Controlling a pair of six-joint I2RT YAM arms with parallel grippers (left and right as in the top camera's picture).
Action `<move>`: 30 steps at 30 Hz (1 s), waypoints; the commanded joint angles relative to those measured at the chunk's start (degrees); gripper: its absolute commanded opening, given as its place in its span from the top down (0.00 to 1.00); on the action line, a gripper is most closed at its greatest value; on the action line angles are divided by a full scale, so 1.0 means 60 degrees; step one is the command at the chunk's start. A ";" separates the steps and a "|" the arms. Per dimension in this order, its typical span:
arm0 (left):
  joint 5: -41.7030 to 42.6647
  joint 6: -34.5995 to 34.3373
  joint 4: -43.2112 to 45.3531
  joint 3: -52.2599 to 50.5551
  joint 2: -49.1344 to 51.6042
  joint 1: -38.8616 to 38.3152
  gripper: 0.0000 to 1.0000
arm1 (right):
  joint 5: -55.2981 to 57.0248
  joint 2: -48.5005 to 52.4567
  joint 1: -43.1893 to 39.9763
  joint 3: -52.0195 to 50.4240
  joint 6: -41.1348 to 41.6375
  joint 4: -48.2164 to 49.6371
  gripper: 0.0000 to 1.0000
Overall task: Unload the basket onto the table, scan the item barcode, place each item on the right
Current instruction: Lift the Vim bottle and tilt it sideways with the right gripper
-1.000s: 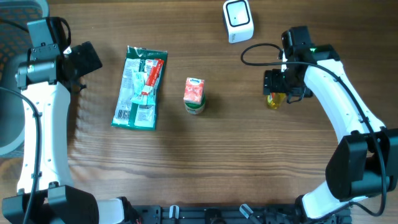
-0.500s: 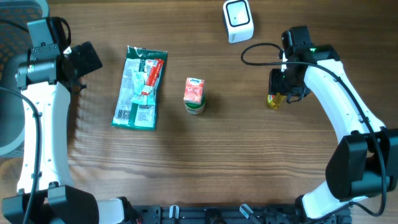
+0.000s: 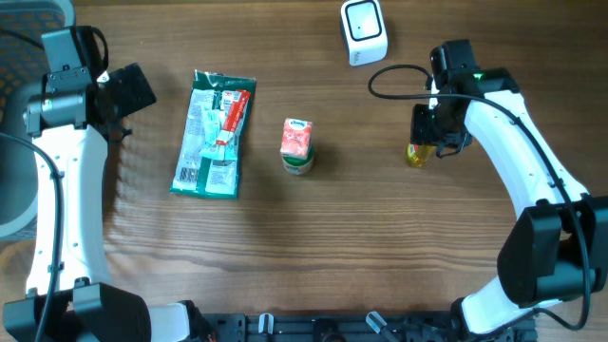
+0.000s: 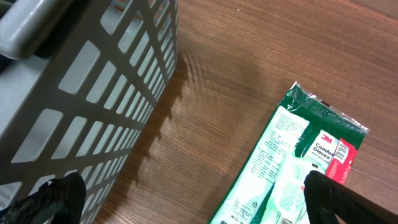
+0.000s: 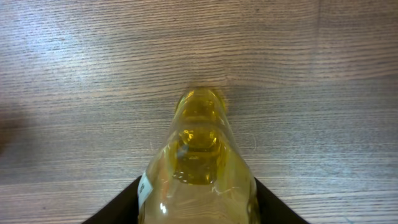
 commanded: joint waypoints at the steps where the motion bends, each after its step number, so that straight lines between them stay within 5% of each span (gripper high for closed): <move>1: -0.0084 -0.0087 0.0025 0.0120 -0.0120 0.0098 0.00 | -0.0470 -0.0255 -0.0040 0.0055 -0.0040 -0.0033 0.56; 4: -0.0084 -0.0087 0.0025 0.0120 -0.0120 0.0098 0.00 | -0.1548 -0.0594 -0.0459 0.0055 -0.0419 -0.0051 0.69; 12: -0.0084 -0.0087 0.0025 0.0120 -0.0120 0.0098 0.00 | -0.6189 -0.2426 -0.2226 0.0055 -0.2761 -0.1217 0.69; 17: -0.0084 -0.0087 0.0025 0.0120 -0.0120 0.0098 0.00 | -1.1071 -0.2637 -0.2645 0.0055 -0.5967 -0.3020 0.69; 30: -0.0084 -0.0087 0.0025 0.0120 -0.0120 0.0098 0.00 | -1.2025 -0.2641 -0.2506 0.0055 -0.6987 -0.4699 0.75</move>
